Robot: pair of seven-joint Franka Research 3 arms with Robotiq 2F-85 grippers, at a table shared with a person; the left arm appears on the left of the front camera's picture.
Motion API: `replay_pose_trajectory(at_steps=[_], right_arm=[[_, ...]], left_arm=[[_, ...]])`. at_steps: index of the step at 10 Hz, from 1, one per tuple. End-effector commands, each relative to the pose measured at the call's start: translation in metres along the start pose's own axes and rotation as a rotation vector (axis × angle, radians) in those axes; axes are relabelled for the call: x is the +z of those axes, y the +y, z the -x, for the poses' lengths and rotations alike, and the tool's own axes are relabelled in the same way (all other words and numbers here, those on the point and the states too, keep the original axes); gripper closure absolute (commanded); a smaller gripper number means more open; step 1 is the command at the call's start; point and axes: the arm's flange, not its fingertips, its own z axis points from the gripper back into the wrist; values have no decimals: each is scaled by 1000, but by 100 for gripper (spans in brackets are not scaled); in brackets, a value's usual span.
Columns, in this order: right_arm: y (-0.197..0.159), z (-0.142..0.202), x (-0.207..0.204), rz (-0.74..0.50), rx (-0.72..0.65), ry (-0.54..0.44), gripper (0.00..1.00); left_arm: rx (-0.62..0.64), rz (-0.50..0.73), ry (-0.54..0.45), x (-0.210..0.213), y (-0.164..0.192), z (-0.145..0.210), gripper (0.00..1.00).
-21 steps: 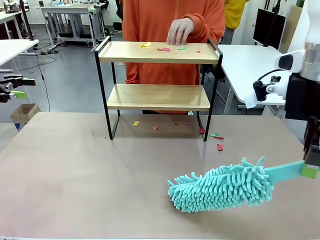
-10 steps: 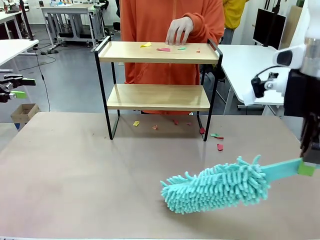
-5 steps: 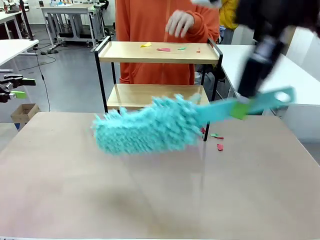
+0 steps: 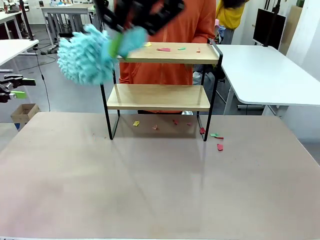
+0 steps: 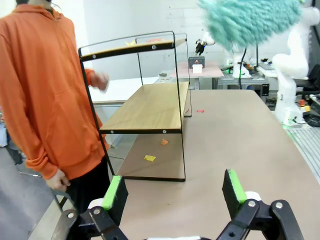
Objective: Clean the shelf.
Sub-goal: Clean the specific section of the Shelf indicated by the human with the Duster.
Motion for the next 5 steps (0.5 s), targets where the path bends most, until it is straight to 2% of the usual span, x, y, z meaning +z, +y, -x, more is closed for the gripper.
replay_pose_trajectory(at_steps=[1,2,3,4,5], right_arm=[[20,-20,-9,41,-84,-182,87],[22,-25,-10,-11,-120,-218,87],[15,-22,-4,-87,-127,-190,87],[18,-18,-4,-27,-84,-150,87],[18,-18,-4,-27,-84,-150,87]], left_arm=[[-4,4,-7,0,-2,-4,0],[-4,4,-7,0,-2,-4,0],[-4,4,-7,0,-2,-4,0],[-4,4,-7,0,-2,-4,0],[-4,4,-7,0,-2,-4,0]])
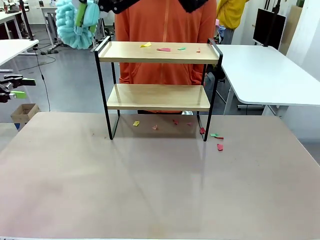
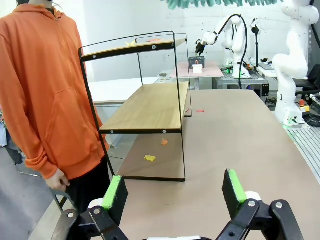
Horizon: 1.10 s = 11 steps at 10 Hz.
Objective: Clean the shelf.
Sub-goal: Clean the specific section of the Shelf indicated by the human with the Duster.
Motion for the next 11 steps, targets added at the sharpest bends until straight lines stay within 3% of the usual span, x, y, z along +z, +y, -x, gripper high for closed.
replay_pose_trajectory(at_steps=[1,3,4,5,11], right_arm=[[-1,5,4,14,17,15,87],[1,3,-1,8,7,11,87],[22,-4,-7,105,-40,-116,87],[34,-16,-17,144,-73,-165,87],[45,-66,-74,231,-145,-290,87]], left_arm=[[-4,4,-7,0,-2,-4,0],[-4,4,-7,0,-2,-4,0],[-4,4,-7,0,-2,-4,0],[-4,4,-7,0,-2,-4,0],[-4,4,-7,0,-2,-4,0]])
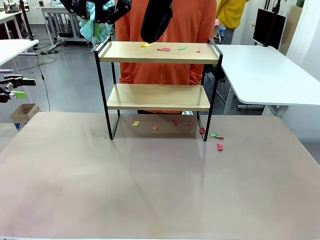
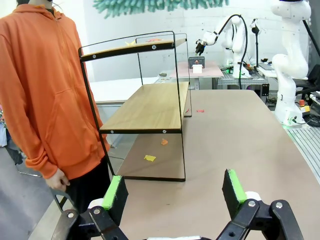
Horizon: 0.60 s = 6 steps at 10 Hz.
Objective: Clean the shelf.
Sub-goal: Clean the specific section of the Shelf indicated by the human with the Duster.
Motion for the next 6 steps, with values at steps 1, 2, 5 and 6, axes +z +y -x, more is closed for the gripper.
replay_pose_trajectory(at_steps=[1,2,5,6], right_arm=[[30,-17,-3,18,-32,-34,87],[28,-24,-12,20,-39,-32,87],[19,-35,-35,48,-87,12,87],[14,-35,-41,62,-96,35,87]], left_arm=[[-4,5,-7,0,-2,-4,0],[-4,5,-7,0,-2,-4,0],[-4,5,-7,0,-2,-4,0],[-4,5,-7,0,-2,-4,0]])
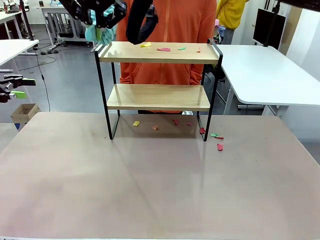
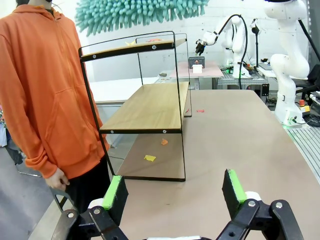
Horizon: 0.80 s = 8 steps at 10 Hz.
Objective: Clean the shelf.
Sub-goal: Clean the specific section of the Shelf indicated by the human with the Duster.
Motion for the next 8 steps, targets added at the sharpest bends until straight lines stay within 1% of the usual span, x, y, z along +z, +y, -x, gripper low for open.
replay_pose_trajectory(at_steps=[1,4,6,7,8], right_arm=[[3,2,-1,17,-52,36,87],[-9,11,-15,27,-71,114,87],[-15,11,-16,32,-73,156,87],[-15,10,-17,47,-86,123,87],[-6,11,-22,30,-50,132,87]], left_arm=[[-4,5,-7,0,-2,-4,0],[-4,5,-7,0,-2,-4,0],[-4,5,-7,0,-2,-4,0],[-4,5,-7,0,-2,-4,0],[-4,5,-7,0,-2,-4,0]])
